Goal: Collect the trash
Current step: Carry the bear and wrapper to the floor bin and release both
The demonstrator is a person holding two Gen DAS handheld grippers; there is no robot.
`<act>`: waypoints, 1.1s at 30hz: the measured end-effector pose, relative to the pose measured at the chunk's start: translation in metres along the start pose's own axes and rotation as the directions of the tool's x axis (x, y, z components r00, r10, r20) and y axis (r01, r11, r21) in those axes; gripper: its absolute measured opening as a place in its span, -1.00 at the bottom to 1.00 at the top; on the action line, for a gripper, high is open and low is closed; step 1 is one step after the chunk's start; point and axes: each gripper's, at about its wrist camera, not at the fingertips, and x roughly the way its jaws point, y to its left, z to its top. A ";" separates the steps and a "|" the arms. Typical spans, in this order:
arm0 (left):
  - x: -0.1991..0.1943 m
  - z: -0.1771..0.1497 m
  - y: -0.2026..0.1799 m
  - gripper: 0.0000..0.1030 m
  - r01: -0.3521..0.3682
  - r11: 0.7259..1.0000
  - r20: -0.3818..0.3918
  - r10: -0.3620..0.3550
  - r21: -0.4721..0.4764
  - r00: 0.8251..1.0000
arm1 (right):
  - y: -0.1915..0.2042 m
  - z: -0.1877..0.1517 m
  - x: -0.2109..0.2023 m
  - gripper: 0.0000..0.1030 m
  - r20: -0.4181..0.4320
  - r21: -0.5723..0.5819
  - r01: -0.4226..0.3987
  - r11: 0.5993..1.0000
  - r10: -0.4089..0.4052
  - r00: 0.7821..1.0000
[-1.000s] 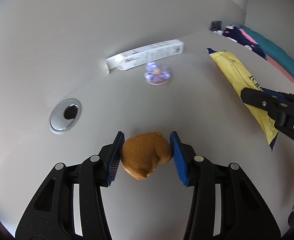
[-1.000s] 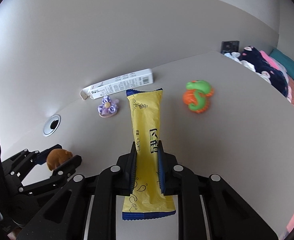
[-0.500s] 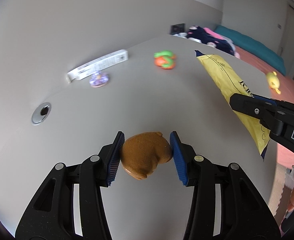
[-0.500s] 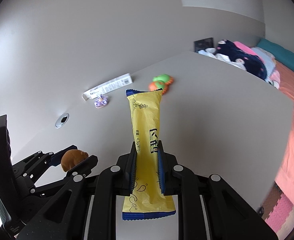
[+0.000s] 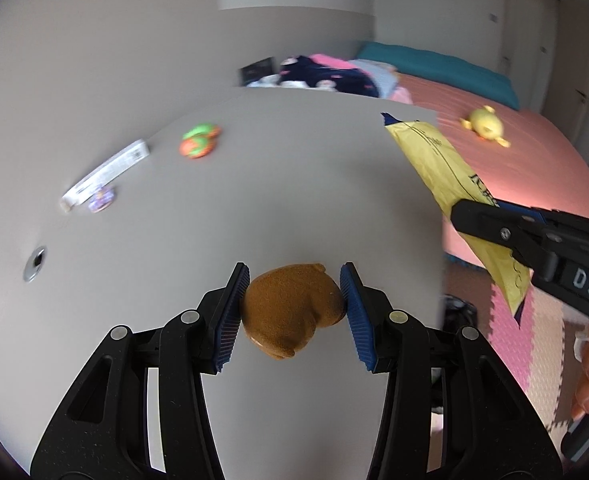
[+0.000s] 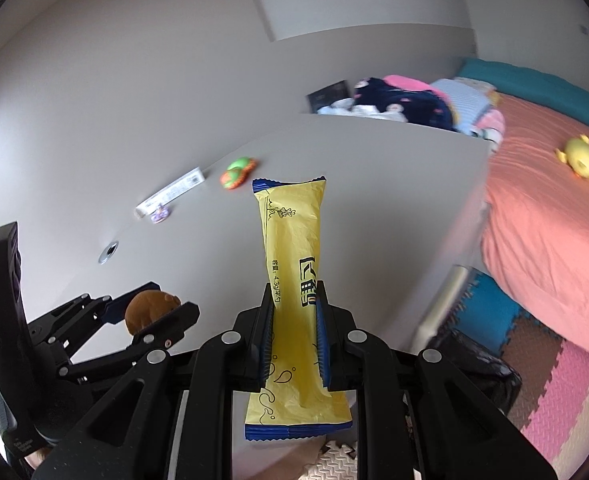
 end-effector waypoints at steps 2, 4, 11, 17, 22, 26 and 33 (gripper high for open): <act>-0.004 0.001 -0.018 -0.09 0.018 1.000 0.006 -0.018 0.017 1.000 | -0.017 -0.006 -0.012 -0.63 0.012 0.027 0.019 0.999 -0.020 1.000; -0.007 0.002 -0.033 -0.09 0.043 0.999 0.008 -0.043 0.028 0.999 | -0.033 -0.011 -0.023 -0.63 0.020 0.046 0.036 0.998 -0.037 0.999; -0.001 -0.004 -0.093 -0.09 0.104 0.992 -0.029 -0.102 0.076 0.994 | -0.090 -0.036 -0.055 -0.62 0.047 0.139 0.070 0.988 -0.077 0.996; 0.018 -0.020 -0.151 -0.09 0.167 0.977 -0.097 -0.155 0.134 0.983 | -0.145 -0.069 -0.076 -0.62 0.046 0.233 0.116 0.966 -0.130 0.990; 0.033 -0.025 -0.187 -0.09 0.208 0.963 -0.143 -0.185 0.173 0.972 | -0.180 -0.085 -0.086 -0.62 0.039 0.295 0.145 0.944 -0.163 0.986; 0.042 -0.023 -0.204 -0.09 0.232 0.954 -0.165 -0.201 0.191 0.966 | -0.198 -0.090 -0.086 -0.62 0.028 0.318 0.162 0.934 -0.179 0.983; 0.060 -0.024 -0.214 -0.08 0.252 0.946 -0.204 -0.211 0.204 0.956 | -0.213 -0.090 -0.076 -0.62 0.004 0.335 0.176 0.926 -0.188 0.982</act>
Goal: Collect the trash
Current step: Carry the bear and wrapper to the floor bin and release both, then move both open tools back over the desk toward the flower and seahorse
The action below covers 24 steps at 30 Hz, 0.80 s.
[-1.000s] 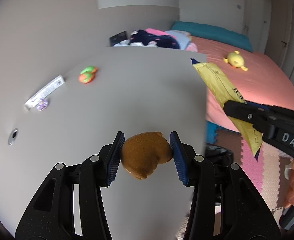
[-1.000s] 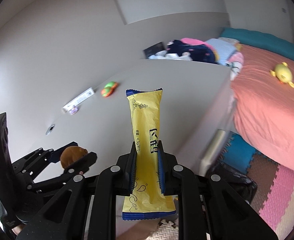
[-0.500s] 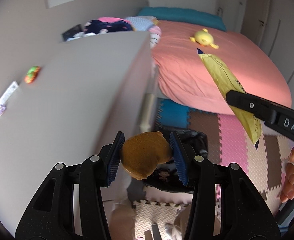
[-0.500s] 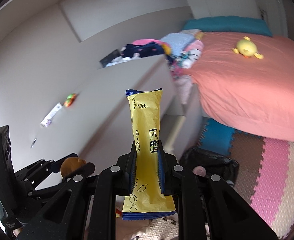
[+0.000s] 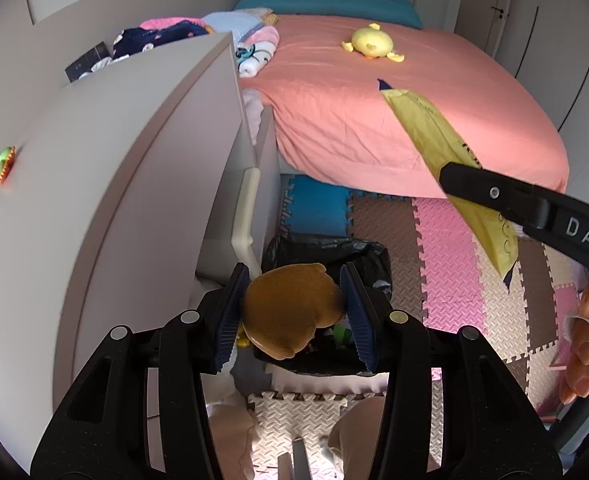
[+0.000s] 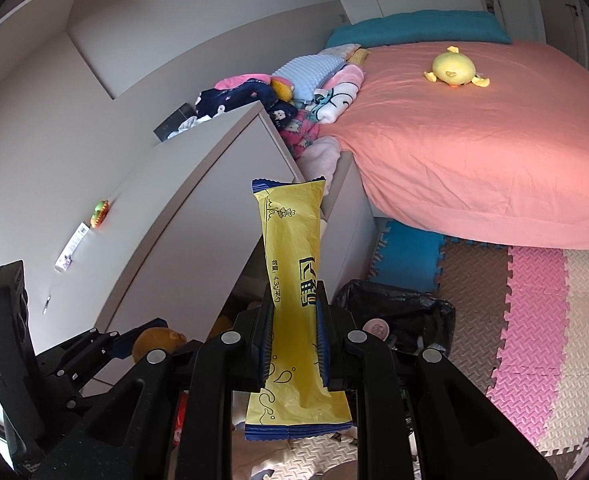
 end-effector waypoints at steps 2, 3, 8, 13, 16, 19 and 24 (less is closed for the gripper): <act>0.003 -0.001 0.000 -0.02 0.012 1.000 -0.007 -0.012 -0.003 1.000 | -0.001 0.001 0.004 -0.62 -0.002 0.002 0.014 1.000 -0.014 1.000; 0.005 0.000 0.000 0.48 0.009 1.000 -0.006 -0.009 -0.004 1.000 | -0.002 0.003 0.006 -0.50 0.002 0.005 0.028 1.000 -0.028 1.000; 0.005 -0.001 0.005 0.88 -0.066 0.998 0.032 0.067 -0.012 0.997 | -0.011 0.004 0.002 0.95 0.071 0.070 0.068 0.995 -0.073 0.995; 0.009 -0.002 0.015 0.88 -0.054 0.997 0.007 0.055 -0.050 0.998 | -0.018 0.001 0.000 0.95 0.090 0.090 0.097 0.991 -0.105 0.990; 0.006 -0.001 0.016 0.88 -0.047 0.997 0.017 0.048 -0.060 0.999 | -0.020 -0.001 0.001 0.95 0.077 0.095 0.100 0.990 -0.108 0.991; 0.000 -0.001 0.018 0.88 -0.028 0.997 0.038 0.031 -0.076 0.999 | -0.018 0.001 0.001 0.95 0.079 0.108 0.089 0.990 -0.098 0.992; -0.007 -0.001 0.018 0.88 -0.027 0.997 0.053 0.030 -0.073 0.998 | -0.014 0.001 -0.001 0.95 0.080 0.111 0.084 0.990 -0.093 0.992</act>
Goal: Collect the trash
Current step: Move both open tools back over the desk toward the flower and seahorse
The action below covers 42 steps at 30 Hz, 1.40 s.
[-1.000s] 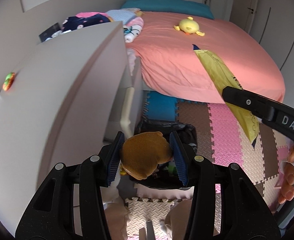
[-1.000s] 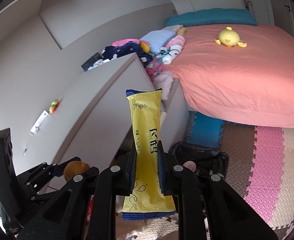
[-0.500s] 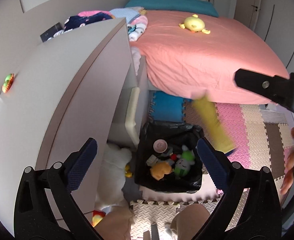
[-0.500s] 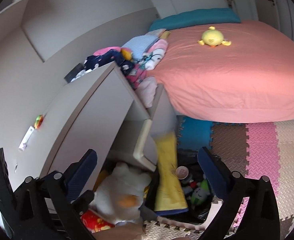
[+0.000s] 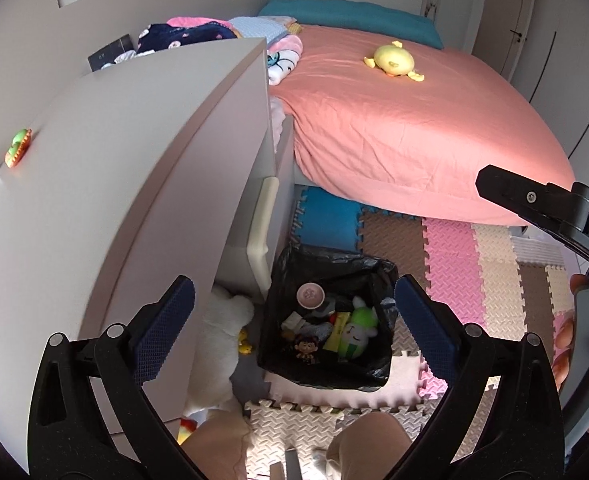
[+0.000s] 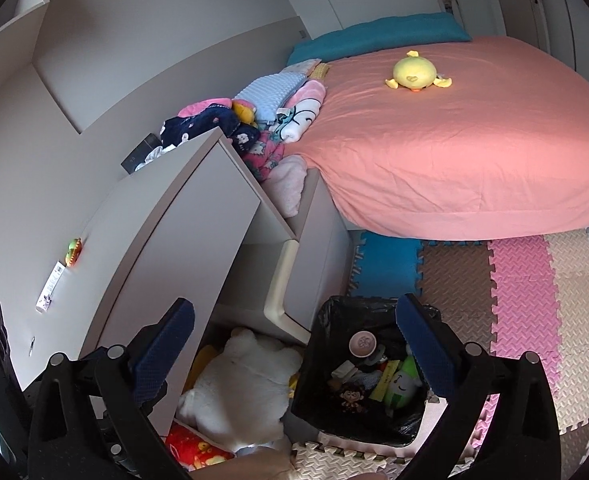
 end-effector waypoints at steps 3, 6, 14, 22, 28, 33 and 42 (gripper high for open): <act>-0.004 0.001 0.003 0.88 -0.001 1.000 0.011 0.001 -0.002 1.000 | 0.004 0.001 -0.001 0.95 0.001 -0.004 -0.004 1.000 0.004 1.000; -0.008 0.002 0.007 0.88 0.001 1.000 0.020 -0.001 -0.011 1.000 | 0.012 0.001 -0.001 0.95 0.000 -0.024 -0.006 1.000 0.006 1.000; -0.023 0.007 0.027 0.88 -0.001 1.000 0.044 0.002 -0.028 0.999 | 0.039 0.003 0.000 0.95 -0.003 -0.063 -0.024 0.998 0.023 1.000; -0.045 0.016 0.065 0.88 -0.048 0.998 0.086 0.052 -0.051 0.995 | 0.082 0.008 -0.001 0.95 0.001 -0.123 -0.062 0.990 0.063 0.998; -0.060 0.018 0.098 0.88 -0.079 0.993 0.110 0.088 -0.091 0.990 | 0.124 0.009 0.005 0.95 -0.013 -0.192 -0.099 0.976 0.098 0.995; -0.062 0.015 0.132 0.88 -0.109 0.986 0.099 0.122 -0.125 0.988 | 0.163 0.008 0.015 0.95 -0.033 -0.241 -0.133 0.961 0.129 0.991; -0.069 0.010 0.200 0.88 -0.151 0.967 0.091 0.172 -0.205 0.981 | 0.224 0.004 0.037 0.95 -0.088 -0.308 -0.183 0.934 0.164 0.983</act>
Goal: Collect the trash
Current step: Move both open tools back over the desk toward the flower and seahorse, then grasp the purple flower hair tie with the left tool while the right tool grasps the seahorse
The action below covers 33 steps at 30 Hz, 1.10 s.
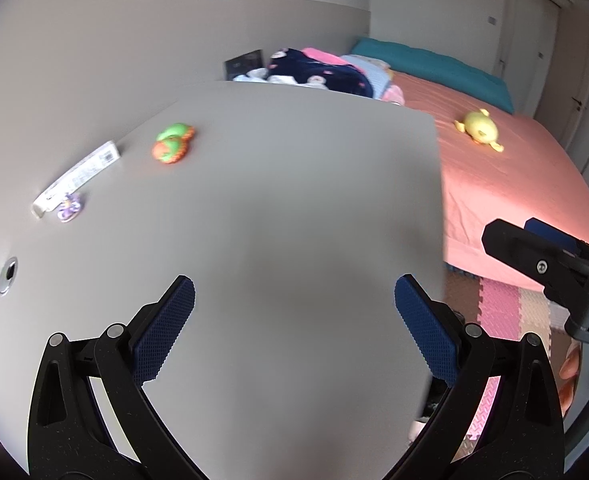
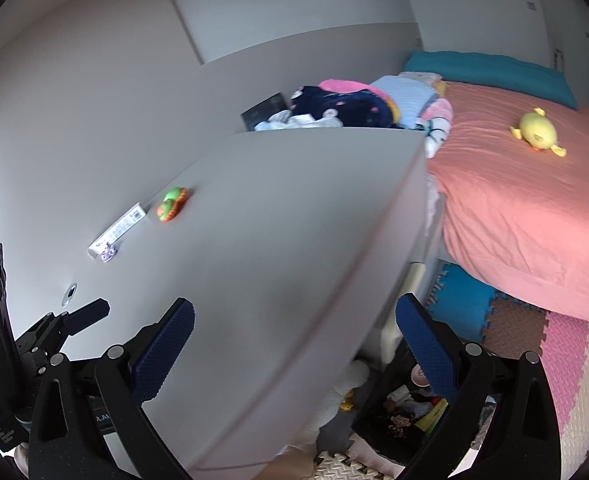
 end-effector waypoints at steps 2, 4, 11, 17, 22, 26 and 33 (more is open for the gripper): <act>0.002 0.002 0.017 0.88 -0.013 1.000 0.000 0.013 -0.019 1.000 | 0.012 0.004 0.008 0.95 -0.010 -0.016 -0.010 1.000 0.010 1.000; 0.005 0.003 0.033 0.88 -0.024 0.999 -0.003 0.024 -0.040 1.000 | 0.026 0.008 0.018 0.95 -0.022 -0.032 -0.017 0.999 0.017 1.000; 0.015 0.014 0.084 0.88 -0.065 0.994 -0.014 0.064 -0.088 0.998 | 0.067 0.020 0.053 0.95 -0.067 -0.082 -0.030 0.996 0.025 0.997; 0.024 0.021 0.126 0.88 -0.090 0.988 -0.018 0.088 -0.128 0.996 | 0.096 0.031 0.085 0.95 -0.098 -0.112 -0.039 0.993 0.029 0.995; 0.039 0.033 0.166 0.88 -0.122 0.977 -0.024 0.120 -0.178 0.993 | 0.122 0.043 0.112 0.95 -0.117 -0.131 -0.041 0.991 0.025 0.993; 0.052 0.040 0.197 0.88 -0.123 0.961 -0.032 0.119 -0.249 0.992 | 0.142 0.051 0.137 0.95 -0.142 -0.154 -0.035 0.987 0.014 0.990; 0.073 0.045 0.224 0.88 -0.135 0.940 -0.056 0.124 -0.312 0.991 | 0.168 0.060 0.175 0.95 -0.159 -0.172 -0.027 0.985 -0.001 0.987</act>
